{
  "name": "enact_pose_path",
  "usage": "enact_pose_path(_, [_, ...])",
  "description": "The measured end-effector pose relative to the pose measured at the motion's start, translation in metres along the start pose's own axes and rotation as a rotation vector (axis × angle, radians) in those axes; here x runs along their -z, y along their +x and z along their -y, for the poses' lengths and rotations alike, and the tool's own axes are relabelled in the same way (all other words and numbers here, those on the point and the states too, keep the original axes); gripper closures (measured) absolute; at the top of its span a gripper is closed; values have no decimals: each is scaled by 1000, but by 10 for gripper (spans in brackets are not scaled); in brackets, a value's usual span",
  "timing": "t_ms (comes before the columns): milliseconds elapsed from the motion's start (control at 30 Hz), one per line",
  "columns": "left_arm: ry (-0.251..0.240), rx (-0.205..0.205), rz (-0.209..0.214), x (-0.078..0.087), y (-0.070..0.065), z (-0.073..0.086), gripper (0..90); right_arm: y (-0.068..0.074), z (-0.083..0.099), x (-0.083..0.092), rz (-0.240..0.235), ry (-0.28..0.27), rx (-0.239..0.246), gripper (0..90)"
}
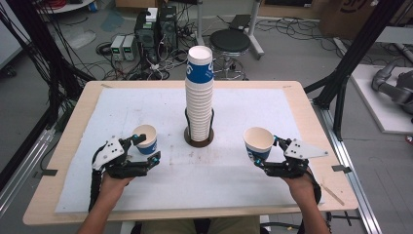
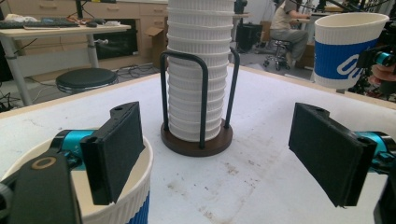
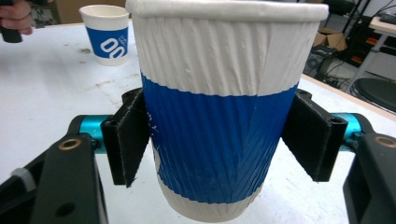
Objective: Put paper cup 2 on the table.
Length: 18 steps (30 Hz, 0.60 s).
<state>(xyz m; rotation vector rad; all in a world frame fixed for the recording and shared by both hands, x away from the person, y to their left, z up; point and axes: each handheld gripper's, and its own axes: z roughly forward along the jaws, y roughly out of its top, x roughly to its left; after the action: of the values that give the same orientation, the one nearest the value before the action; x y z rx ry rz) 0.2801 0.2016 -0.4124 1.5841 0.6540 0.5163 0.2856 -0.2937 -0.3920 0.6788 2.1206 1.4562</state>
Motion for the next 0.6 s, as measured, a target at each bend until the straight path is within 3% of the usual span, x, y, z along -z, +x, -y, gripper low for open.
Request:
enact_pose_path(300, [4, -3, 3, -1, -2, 0, 176, -12, 8, 5, 61, -2, -18, 283])
enact_pose_path(600, [9, -2, 3, -2, -3, 2, 177, -27, 19, -3, 122, 3, -86, 283])
